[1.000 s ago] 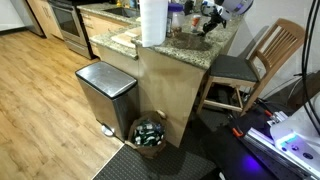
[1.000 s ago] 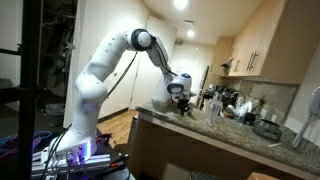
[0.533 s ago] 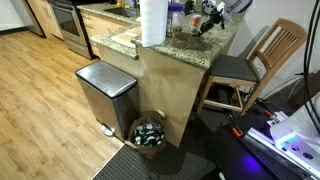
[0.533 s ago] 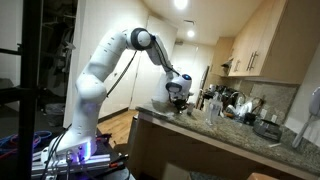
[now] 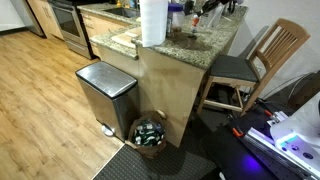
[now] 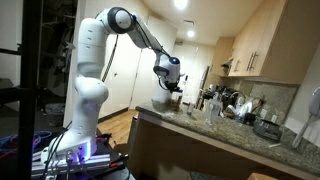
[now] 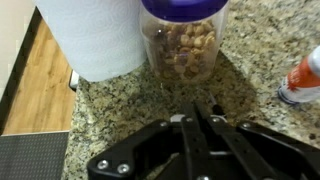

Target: Take the bottle on the tissue roll and put it on the table, then take the object and put it on the bottle

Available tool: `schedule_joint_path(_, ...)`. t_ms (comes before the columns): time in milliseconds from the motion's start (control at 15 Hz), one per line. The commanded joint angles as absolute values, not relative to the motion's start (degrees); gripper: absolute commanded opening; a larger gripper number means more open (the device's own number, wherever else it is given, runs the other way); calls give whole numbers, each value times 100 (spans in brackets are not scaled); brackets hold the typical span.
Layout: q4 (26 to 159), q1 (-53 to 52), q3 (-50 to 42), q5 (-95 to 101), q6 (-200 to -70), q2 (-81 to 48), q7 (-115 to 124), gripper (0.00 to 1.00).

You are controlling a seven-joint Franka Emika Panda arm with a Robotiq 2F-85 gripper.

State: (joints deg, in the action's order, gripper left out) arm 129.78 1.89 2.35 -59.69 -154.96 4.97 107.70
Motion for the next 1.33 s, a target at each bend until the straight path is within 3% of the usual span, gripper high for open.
schedule_joint_path(0, 13649, 6, 300, -6493, -16383, 1409, 10148, 0)
schedule_joint_path(67, 13646, -28, 250, -6579, -16485, 1436, 10068, 25)
schedule_joint_path(133, 13669, -5, 221, -6564, -16608, 1394, 10088, 26)
schedule_joint_path(800, 13254, 180, -117, -5516, -16171, -100, 10452, 99)
schedule_joint_path(1200, 12542, 200, -105, -4987, -15949, -958, 9860, 100)
schedule_joint_path(1267, 12931, 107, -139, -4908, -16013, -619, 10307, 100)
